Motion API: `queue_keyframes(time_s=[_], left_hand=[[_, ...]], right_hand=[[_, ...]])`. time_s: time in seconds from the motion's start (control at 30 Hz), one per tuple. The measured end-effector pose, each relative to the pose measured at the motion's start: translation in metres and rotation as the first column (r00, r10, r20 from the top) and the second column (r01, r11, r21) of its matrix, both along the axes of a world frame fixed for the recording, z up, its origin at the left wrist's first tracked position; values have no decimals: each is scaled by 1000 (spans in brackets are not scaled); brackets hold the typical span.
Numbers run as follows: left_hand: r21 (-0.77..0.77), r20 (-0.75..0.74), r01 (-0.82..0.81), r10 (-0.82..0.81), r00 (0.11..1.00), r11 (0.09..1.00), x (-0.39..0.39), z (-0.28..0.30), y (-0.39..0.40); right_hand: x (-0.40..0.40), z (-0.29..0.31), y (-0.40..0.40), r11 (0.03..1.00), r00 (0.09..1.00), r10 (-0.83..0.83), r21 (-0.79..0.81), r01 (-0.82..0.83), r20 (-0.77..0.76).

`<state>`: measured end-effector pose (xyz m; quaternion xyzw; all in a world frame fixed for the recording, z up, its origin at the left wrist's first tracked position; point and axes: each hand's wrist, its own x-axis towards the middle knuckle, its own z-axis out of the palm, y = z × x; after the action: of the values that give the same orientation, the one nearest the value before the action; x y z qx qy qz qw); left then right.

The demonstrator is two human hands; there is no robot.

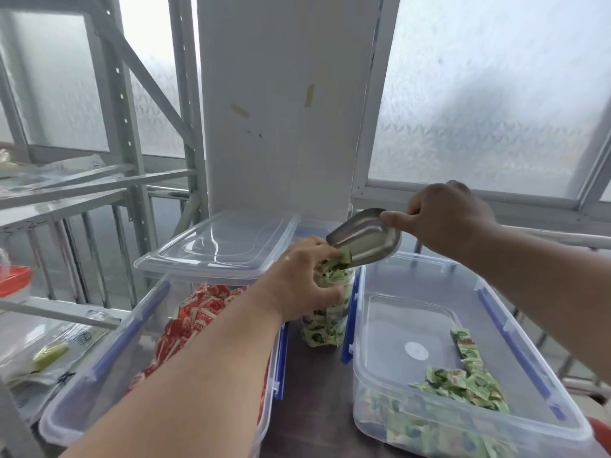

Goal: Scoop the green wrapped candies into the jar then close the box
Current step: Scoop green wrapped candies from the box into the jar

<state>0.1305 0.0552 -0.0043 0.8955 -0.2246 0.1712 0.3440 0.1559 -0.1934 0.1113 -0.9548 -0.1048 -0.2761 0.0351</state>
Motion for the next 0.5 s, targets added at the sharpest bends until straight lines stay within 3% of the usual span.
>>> queue_keyframes(time_s=[0.23,0.5], left_hand=[[-52,-81,-37,33,996,998,-4,5,-4],[-96,-160,-69,53,986,993,3,3,-6]], right_hand=[[-8,-4,-28,980,999,-22,198,13,42],[-1,-43,-50,878,991,-42,468,98,-128]])
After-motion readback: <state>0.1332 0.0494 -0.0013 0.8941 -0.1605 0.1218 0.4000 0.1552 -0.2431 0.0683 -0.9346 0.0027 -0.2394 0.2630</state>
